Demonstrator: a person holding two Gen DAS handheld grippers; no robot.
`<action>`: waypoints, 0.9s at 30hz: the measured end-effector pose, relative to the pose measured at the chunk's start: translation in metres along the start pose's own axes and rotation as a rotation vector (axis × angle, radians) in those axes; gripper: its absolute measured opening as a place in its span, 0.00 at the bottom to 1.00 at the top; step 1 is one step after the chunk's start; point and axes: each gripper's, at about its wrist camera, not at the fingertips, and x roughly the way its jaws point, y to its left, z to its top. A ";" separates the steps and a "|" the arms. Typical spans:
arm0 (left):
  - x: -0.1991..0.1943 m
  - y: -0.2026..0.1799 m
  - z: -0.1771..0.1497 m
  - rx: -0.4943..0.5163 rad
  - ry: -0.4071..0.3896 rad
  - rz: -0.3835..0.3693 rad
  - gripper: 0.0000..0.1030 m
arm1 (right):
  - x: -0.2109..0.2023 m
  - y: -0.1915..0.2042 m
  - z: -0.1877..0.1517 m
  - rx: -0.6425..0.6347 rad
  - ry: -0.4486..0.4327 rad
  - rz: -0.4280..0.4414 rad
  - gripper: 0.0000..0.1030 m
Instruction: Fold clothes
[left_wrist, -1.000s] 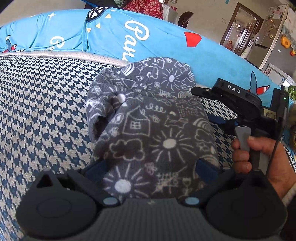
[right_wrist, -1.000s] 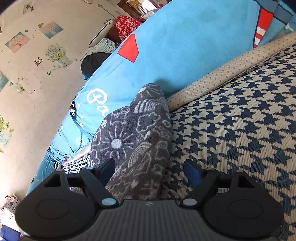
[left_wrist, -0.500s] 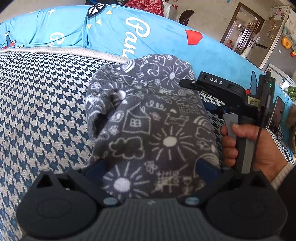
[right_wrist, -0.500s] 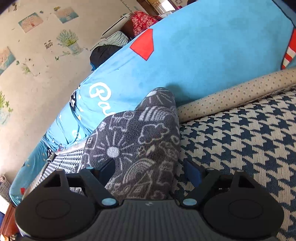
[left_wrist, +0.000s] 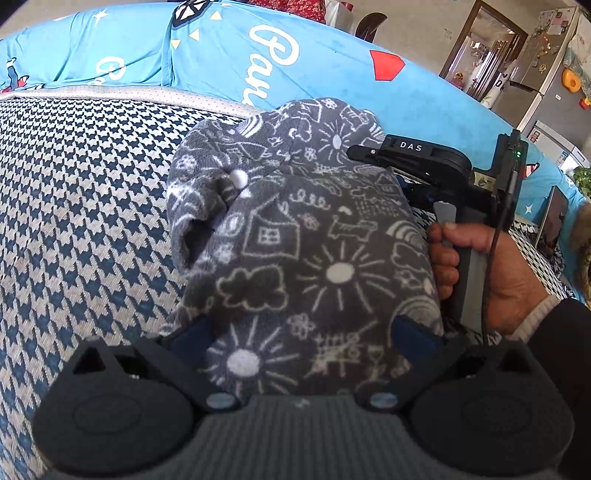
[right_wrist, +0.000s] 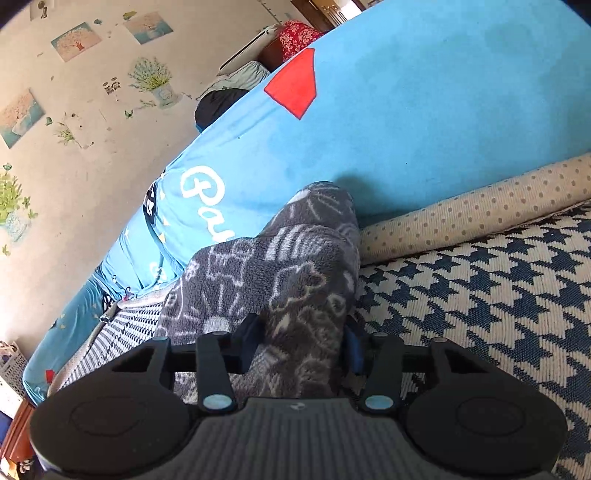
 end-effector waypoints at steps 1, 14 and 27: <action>0.000 0.000 0.000 -0.001 0.001 0.001 1.00 | 0.001 0.000 0.001 0.005 -0.001 0.007 0.45; 0.001 -0.003 -0.008 0.017 0.000 0.012 1.00 | 0.009 0.020 -0.005 -0.105 -0.018 -0.047 0.53; 0.000 -0.003 -0.009 0.030 -0.007 0.019 1.00 | 0.007 0.033 -0.008 -0.180 -0.042 -0.136 0.42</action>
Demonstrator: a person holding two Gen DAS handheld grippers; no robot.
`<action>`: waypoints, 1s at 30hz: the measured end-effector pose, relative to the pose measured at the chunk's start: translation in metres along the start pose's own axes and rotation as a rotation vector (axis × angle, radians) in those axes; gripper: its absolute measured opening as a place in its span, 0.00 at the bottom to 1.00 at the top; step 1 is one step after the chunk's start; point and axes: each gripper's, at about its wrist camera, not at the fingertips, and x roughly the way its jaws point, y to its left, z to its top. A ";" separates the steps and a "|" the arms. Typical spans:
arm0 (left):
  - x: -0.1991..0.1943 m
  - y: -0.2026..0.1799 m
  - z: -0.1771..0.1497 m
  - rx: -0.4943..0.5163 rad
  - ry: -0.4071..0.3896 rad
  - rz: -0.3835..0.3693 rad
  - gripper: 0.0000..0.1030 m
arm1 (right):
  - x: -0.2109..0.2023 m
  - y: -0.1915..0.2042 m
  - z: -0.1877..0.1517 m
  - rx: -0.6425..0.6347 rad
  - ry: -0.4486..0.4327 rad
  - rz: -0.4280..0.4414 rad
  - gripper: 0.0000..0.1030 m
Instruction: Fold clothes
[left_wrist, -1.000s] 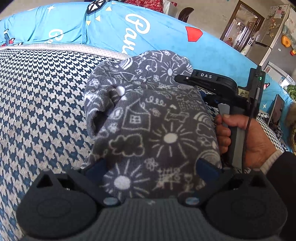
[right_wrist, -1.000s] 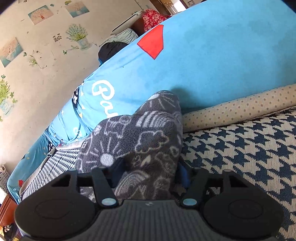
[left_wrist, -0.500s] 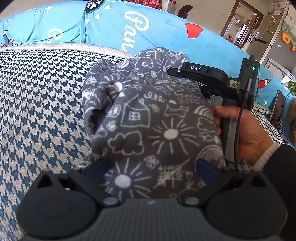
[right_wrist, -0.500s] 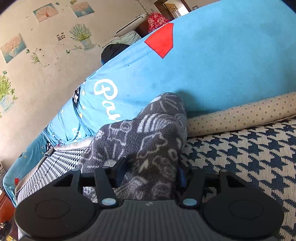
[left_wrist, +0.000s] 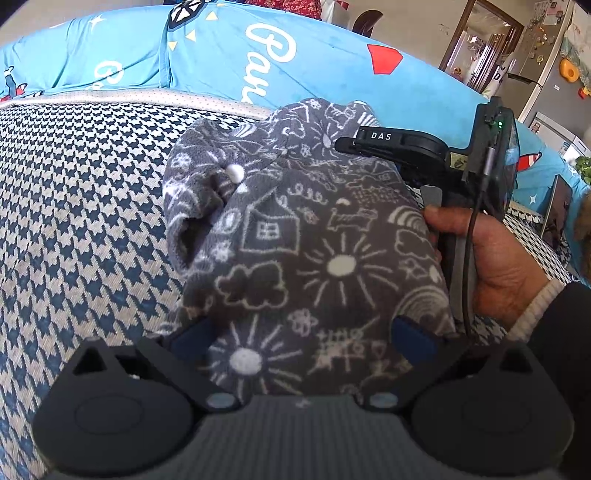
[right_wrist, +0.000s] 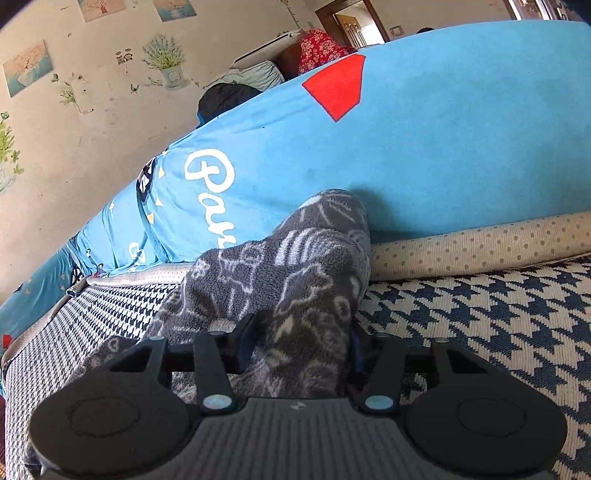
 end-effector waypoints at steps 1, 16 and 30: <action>0.000 0.000 0.000 -0.001 0.000 0.001 1.00 | -0.001 0.001 0.000 -0.001 -0.007 -0.010 0.36; -0.006 0.007 0.008 0.022 -0.019 -0.035 1.00 | -0.047 0.028 0.013 -0.070 -0.130 -0.223 0.17; -0.020 0.019 0.023 0.035 -0.065 -0.185 1.00 | -0.151 0.006 0.014 -0.029 -0.213 -0.562 0.16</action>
